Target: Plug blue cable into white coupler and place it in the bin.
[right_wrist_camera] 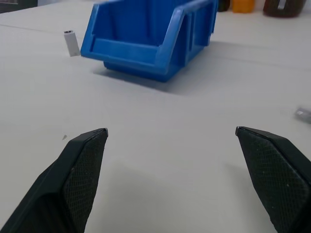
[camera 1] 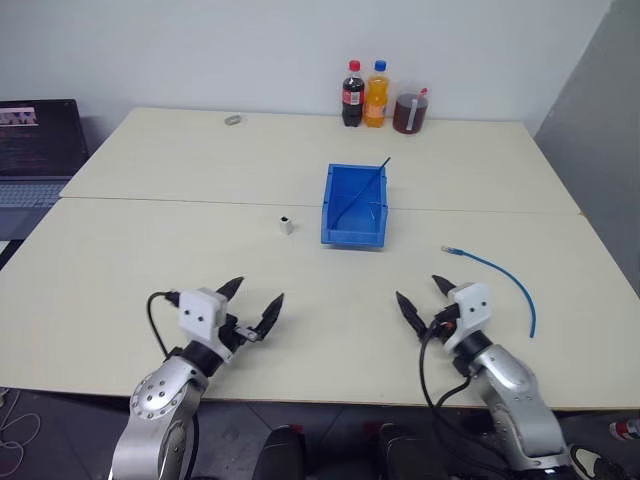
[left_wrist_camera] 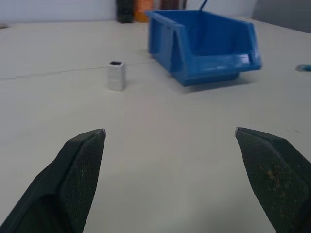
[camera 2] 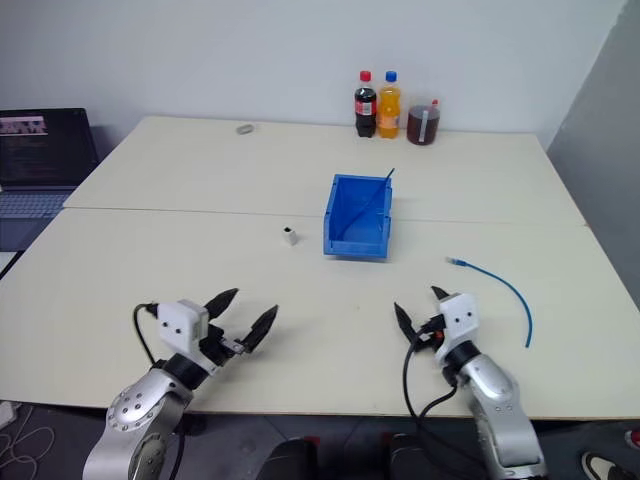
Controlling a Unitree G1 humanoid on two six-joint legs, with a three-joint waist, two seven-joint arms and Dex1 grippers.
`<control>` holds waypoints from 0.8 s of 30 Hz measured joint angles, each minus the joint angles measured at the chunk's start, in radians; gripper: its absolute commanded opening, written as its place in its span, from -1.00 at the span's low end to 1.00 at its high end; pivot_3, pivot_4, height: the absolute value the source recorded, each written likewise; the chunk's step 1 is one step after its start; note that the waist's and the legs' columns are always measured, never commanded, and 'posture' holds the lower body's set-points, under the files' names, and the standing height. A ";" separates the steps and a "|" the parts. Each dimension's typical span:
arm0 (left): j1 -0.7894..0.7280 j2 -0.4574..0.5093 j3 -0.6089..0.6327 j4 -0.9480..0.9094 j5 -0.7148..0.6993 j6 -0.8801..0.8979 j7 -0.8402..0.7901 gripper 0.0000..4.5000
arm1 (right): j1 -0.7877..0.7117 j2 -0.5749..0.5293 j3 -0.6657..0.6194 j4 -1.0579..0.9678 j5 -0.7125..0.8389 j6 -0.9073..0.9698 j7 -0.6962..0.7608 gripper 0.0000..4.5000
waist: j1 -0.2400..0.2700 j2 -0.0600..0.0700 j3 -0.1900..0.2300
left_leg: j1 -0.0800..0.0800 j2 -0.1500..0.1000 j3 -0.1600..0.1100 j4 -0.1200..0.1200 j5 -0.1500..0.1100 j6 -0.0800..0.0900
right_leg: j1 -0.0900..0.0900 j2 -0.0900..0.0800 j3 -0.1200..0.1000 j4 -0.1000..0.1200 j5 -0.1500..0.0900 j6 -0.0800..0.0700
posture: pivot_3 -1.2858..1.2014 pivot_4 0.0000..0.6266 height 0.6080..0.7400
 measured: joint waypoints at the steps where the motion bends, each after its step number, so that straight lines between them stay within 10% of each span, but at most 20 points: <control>1: -0.022 0.008 -0.014 -0.010 -0.006 0.016 -0.016 1.00 | 0.007 -0.024 -0.028 -0.028 0.019 0.013 0.006 0.99 | 0.000 0.000 0.000 | 0.000 0.000 0.000 0.000 0.000 0.000 | 0.000 0.000 0.000 -0.001 0.000 0.001 | 0.03 -0.52 1.00; 13: -0.310 0.133 -0.251 -0.053 -0.029 0.206 -0.273 1.00 | -0.138 -0.483 -0.231 0.156 0.117 0.335 0.211 0.99 | -0.008 0.001 0.000 | 0.001 0.000 0.001 0.000 0.000 0.000 | 0.001 0.002 0.001 -0.003 0.001 0.001 | 0.03 -0.52 1.00; 24: -0.474 0.125 -0.322 -0.018 -0.080 0.323 -0.368 1.00 | -0.512 -0.543 -0.042 0.643 0.044 0.434 0.393 0.99 | -0.007 0.001 0.001 | 0.000 0.000 0.001 0.002 0.000 0.001 | 0.002 0.002 0.002 -0.004 0.001 0.002 | 0.03 -0.52 1.00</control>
